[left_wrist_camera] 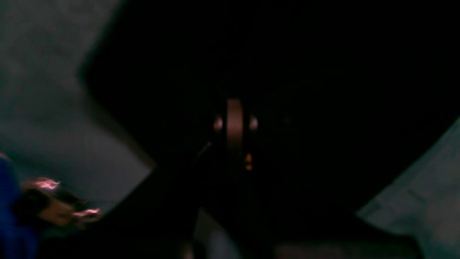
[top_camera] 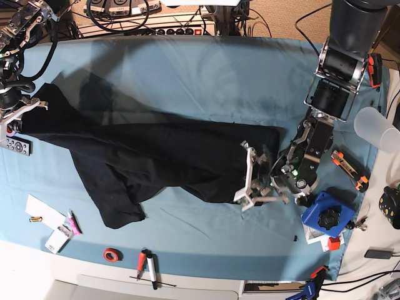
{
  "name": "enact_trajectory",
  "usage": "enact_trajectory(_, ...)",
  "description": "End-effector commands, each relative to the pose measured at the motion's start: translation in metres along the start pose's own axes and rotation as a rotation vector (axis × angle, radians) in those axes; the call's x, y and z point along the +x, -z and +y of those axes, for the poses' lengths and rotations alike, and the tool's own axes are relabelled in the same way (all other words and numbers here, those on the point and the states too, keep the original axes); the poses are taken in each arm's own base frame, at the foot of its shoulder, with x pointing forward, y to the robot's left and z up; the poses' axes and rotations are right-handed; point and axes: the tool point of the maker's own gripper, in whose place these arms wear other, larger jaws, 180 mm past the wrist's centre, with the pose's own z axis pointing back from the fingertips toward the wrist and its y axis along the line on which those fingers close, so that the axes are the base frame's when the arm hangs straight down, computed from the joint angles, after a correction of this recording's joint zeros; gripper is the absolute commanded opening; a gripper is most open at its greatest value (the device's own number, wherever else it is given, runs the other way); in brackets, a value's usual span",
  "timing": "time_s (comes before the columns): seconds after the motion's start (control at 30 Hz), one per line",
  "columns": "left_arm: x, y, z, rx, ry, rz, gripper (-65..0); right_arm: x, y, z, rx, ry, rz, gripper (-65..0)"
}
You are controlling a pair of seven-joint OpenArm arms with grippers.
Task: Layout the t-shirt on the table in an organized manner, then fold the t-shirt properly
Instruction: 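Regrasp the shirt edge with the left gripper and pull it flat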
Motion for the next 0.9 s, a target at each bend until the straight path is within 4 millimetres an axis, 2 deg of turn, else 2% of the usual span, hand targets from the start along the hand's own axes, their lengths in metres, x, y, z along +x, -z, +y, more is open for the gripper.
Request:
enact_trajectory(0.0, 0.029, -0.015, 0.009, 0.027, 0.021, -0.073, -65.0, 0.014, -0.004, -0.006, -0.017, -0.012, -0.051, -65.0)
enact_trajectory(0.13, 0.051, -0.043, -0.003, 0.031, 0.059, -0.136, -65.0, 0.015, -0.004, -0.006, -0.017, -0.013, -0.052, -65.0)
enact_trajectory(0.23, 0.051, -0.057, -0.014, 0.044, 0.11, -0.143, -65.0, 0.015, -0.004, -0.006, -0.018, -0.013, -0.052, -65.0)
enact_trajectory(0.3, 0.042, -0.062, -0.02, 0.051, 0.111, -0.14, -65.0, 0.014, -0.004, -0.007, -0.02, -0.014, -0.05, -65.0)
enact_trajectory(0.43, 0.009, -0.071, -0.025, 0.094, 0.091, -0.095, -65.0, 0.014, -0.004, -0.007, -0.023, -0.015, -0.048, -65.0)
enact_trajectory(0.57, -0.021, -0.096, -0.023, 0.139, 0.004, -0.111, -65.0, 0.009, -0.004, -0.012, -0.05, -0.025, -0.02, -65.0)
enact_trajectory(0.63, -0.032, -0.111, -0.025, 0.139, -0.055, -0.143, -65.0, 0.0, -0.004, -0.01, -0.038, -0.019, 0.027, -65.0)
enact_trajectory(0.73, -0.048, -0.128, -0.039, 0.09, -0.113, -0.186, -65.0, -0.017, -0.005, 0.001, 0.024, 0.0, 0.115, -65.0)
enact_trajectory(0.87, -0.074, -0.138, -0.063, 0.046, -0.168, -0.174, -65.0, -0.043, -0.011, 0.013, 0.09, -0.018, 0.184, -65.0)
